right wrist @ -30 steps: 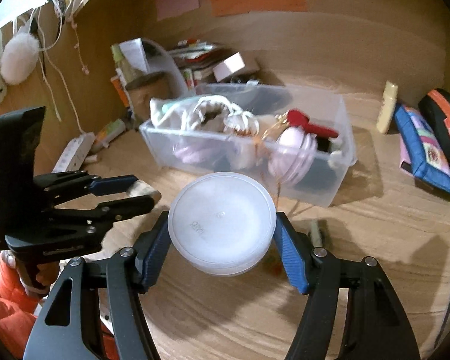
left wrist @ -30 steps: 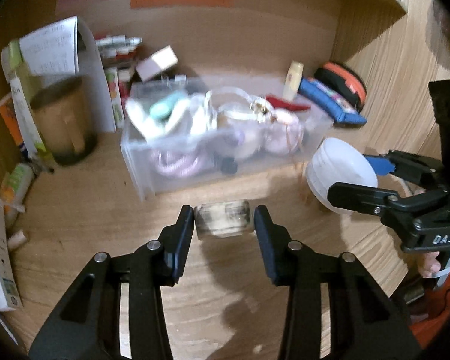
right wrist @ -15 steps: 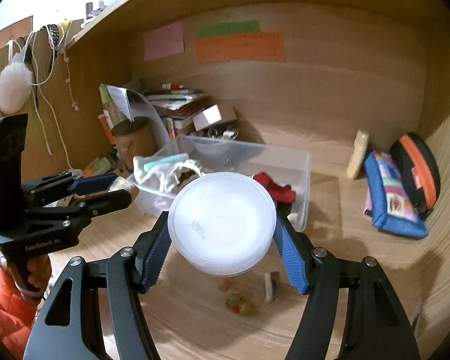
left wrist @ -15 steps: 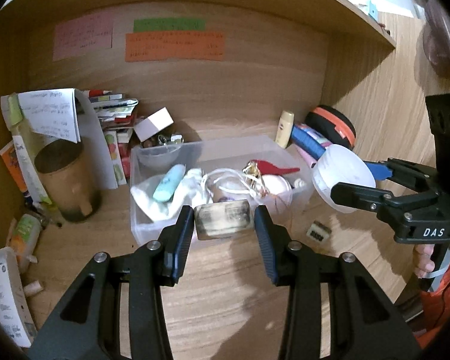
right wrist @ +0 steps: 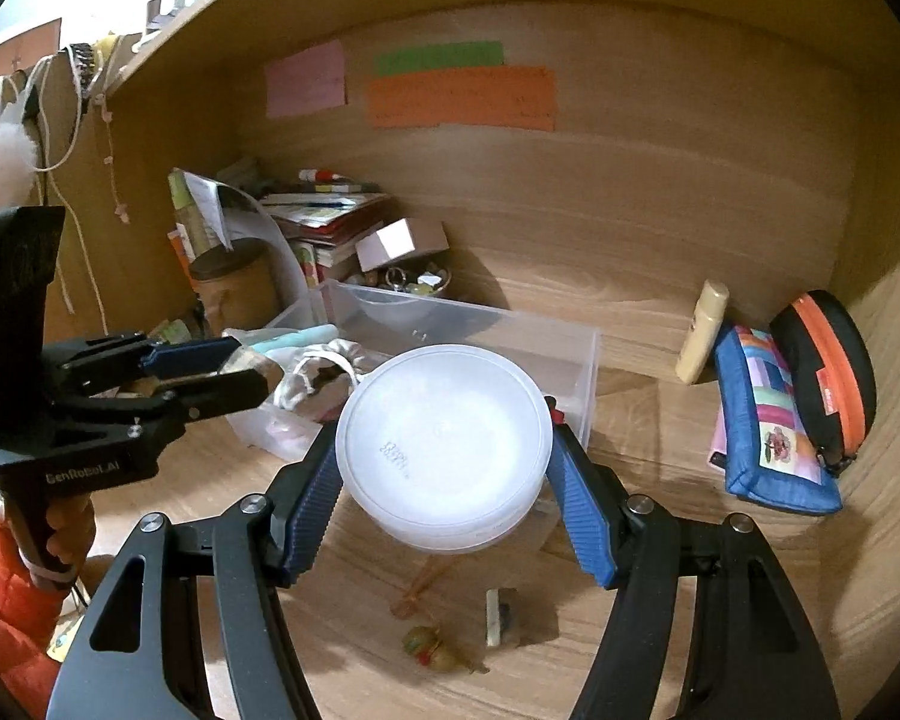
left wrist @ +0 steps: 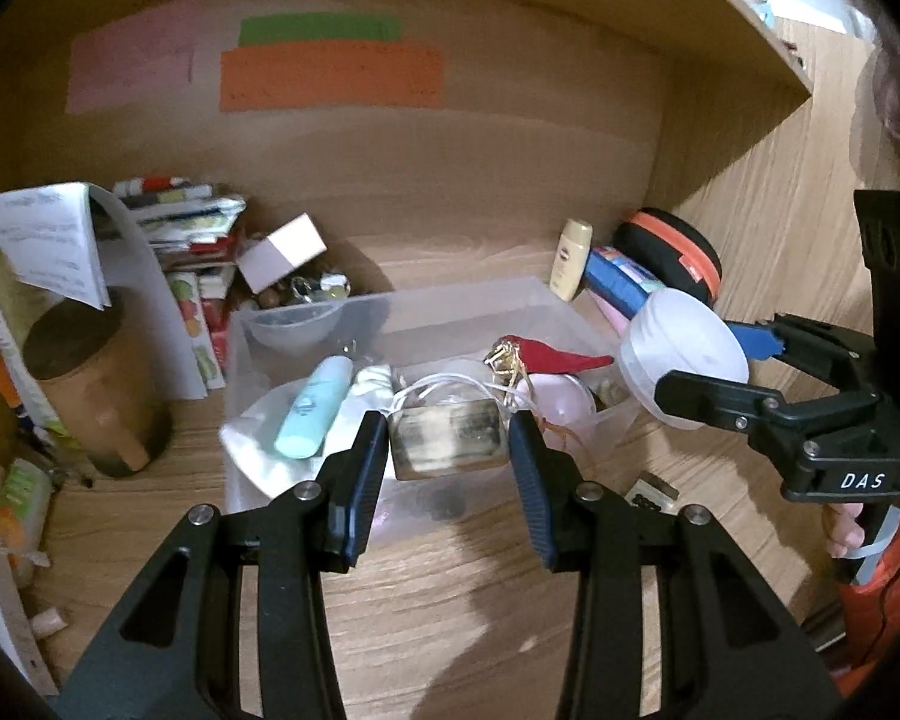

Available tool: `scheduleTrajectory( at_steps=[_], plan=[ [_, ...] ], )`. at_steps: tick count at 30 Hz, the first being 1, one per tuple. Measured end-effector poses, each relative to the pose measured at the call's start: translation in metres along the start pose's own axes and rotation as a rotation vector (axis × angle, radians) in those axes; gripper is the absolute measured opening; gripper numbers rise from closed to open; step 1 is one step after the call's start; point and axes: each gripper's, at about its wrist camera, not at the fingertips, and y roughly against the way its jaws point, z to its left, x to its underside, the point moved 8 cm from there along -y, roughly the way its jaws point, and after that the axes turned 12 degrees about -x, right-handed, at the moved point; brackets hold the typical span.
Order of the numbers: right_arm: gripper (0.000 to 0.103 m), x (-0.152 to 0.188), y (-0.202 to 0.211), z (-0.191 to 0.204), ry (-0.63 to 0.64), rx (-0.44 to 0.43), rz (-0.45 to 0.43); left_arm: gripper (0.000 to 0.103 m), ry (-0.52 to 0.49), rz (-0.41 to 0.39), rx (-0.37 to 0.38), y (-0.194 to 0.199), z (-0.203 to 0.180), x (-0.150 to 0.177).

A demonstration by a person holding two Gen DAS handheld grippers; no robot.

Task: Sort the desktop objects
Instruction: 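Carry the glass jar with the left tool while the right tool carries the container over the box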

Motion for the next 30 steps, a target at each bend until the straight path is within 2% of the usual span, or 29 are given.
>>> scheduleTrajectory(
  at_steps=[16,22,30],
  plan=[
    [0.063,0.001,-0.056,-0.034,-0.082,-0.044,0.075,0.042,-0.027,0.073,0.035,-0.043,-0.008,0.009],
    [0.063,0.003,-0.064,-0.034,-0.067,-0.030,0.083,0.042,-0.015,0.076,0.050,-0.045,-0.006,0.009],
    [0.071,0.008,-0.070,-0.030,-0.024,0.018,0.127,0.042,-0.020,0.076,0.041,-0.042,-0.005,0.008]
  ],
)
